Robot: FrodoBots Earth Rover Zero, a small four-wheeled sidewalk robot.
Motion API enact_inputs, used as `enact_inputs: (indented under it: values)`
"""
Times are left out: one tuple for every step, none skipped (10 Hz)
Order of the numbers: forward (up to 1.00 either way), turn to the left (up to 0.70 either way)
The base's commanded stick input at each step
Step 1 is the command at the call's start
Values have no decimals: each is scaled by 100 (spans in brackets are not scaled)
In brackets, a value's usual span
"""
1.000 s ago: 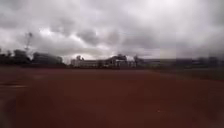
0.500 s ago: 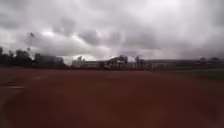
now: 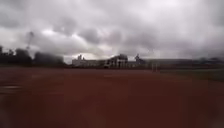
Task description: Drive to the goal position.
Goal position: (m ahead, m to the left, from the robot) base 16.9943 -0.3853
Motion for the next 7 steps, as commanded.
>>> enact_inputs:
  values:
    - [70, 0]
    - [70, 0]
    - [70, 0]
    - [70, 0]
    - [70, 0]
    - [70, 0]
    - [70, 0]
